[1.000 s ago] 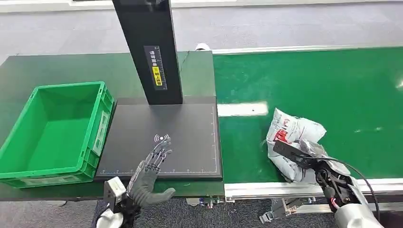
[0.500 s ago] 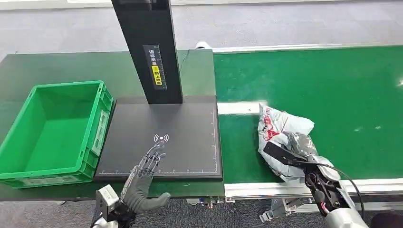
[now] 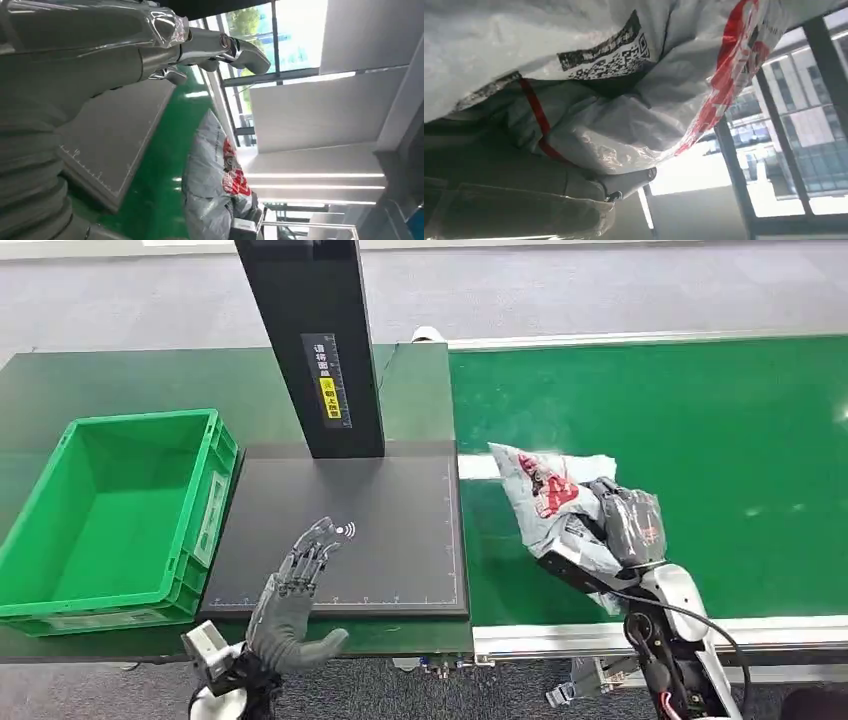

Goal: Moved the parcel from conveyor to table for the left to box.

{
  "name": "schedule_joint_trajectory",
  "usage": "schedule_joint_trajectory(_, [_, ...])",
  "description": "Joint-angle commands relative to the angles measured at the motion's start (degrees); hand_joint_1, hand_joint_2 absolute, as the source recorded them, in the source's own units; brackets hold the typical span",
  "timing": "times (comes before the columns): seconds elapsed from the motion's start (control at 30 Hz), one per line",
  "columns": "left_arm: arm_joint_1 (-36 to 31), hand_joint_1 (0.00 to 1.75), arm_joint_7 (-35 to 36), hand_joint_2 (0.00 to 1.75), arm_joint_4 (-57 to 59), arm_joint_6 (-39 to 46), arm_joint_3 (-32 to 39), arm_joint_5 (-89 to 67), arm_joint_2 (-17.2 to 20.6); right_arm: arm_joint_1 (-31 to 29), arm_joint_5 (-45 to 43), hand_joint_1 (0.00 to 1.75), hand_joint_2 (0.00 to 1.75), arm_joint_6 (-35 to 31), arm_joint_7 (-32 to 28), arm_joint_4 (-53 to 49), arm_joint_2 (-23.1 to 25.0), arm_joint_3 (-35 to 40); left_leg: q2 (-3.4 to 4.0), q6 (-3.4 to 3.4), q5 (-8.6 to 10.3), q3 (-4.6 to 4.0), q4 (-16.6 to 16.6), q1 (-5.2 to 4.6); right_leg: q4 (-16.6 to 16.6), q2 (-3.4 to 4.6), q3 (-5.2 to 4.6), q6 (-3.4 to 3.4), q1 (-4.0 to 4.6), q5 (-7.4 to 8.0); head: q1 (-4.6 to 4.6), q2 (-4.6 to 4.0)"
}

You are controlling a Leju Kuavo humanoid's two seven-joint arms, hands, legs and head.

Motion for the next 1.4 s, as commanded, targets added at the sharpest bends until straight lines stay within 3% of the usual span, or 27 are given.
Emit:
schedule_joint_trajectory(0.03, [-2.71, 0.0, -0.71, 1.75, 5.65, 0.64, -1.42, 0.84, 0.58, -9.1, -0.1, 1.75, 1.75, 2.14, -0.56, 0.91, 2.46, 8.56, 0.22, 0.13, 0.02, 0.07, -0.04, -0.01, -0.02, 0.18, -0.07, -0.25, 0.04, 0.09, -0.02, 0.0])
schedule_joint_trajectory(0.23, [-3.94, 0.0, -0.24, 1.75, 5.76, 0.45, -2.14, 1.83, 0.0, -18.51, 0.46, 1.75, 1.75, 2.51, -1.9, 13.31, 7.4, 18.44, 0.43, 0.15, 0.02, 0.09, -0.03, -0.01, 0.0, 0.39, -0.11, -0.22, 0.04, 0.12, 0.02, 0.0])
schedule_joint_trajectory(0.33, [-3.94, 0.0, -0.22, 1.75, 6.28, 0.44, -2.46, 2.43, -0.01, -20.05, -0.93, 1.75, 1.75, 3.38, -2.84, 19.64, 9.93, 22.14, 0.39, 0.12, 0.05, 0.14, -0.07, 0.01, -0.02, 0.33, -0.07, -0.23, 0.06, 0.11, 0.0, 0.0])
schedule_joint_trajectory(0.87, [-4.19, 0.0, -0.33, 1.75, 7.72, 0.75, -3.86, 3.2, 0.57, -19.34, -4.37, 1.75, 1.75, 8.38, -6.74, 28.69, 14.73, 29.2, 0.1, 0.15, 0.08, 0.04, -0.07, 0.04, -0.06, 0.06, -0.05, -0.24, 0.1, 0.06, 0.02, 0.0])
schedule_joint_trajectory(1.1, [-3.93, 0.0, -0.18, 1.75, 8.68, 0.89, -5.04, 3.27, -0.24, -12.92, -9.84, 1.75, 1.75, 6.97, -7.66, 22.71, 12.19, 27.45, -0.12, 0.13, 0.08, 0.07, -0.1, 0.02, -0.1, -0.15, 0.03, -0.16, 0.08, -0.02, 0.02, 0.0])
schedule_joint_trajectory(1.13, [-3.79, 0.0, 0.06, 1.75, 8.44, 1.02, -4.98, 3.28, -0.26, -11.9, -11.18, 0.47, 1.75, 5.78, -7.67, 20.74, 11.84, 26.15, -0.15, 0.18, 0.08, 0.12, -0.13, 0.05, -0.17, -0.19, 0.11, -0.23, 0.12, -0.01, 0.02, 0.0])
schedule_joint_trajectory(1.17, [-3.58, 0.0, 0.07, 1.75, 7.89, 1.34, -4.82, 3.26, -0.31, -11.12, -11.84, 0.0, 1.75, 4.7, -7.39, 19.22, 11.56, 25.04, -0.16, 0.16, 0.08, 0.05, -0.09, 0.03, -0.12, -0.19, 0.05, -0.18, 0.09, -0.02, 0.02, 0.0])
schedule_joint_trajectory(1.4, [-3.07, 0.0, 0.25, 1.75, 4.87, 1.01, -4.75, 3.44, -0.33, -9.05, -15.47, 0.0, 1.75, 4.31, -8.21, 14.14, 11.72, 21.03, -0.06, 0.15, 0.09, -0.02, -0.04, 0.04, -0.05, -0.12, -0.08, -0.22, 0.09, 0.01, 0.02, 0.0])
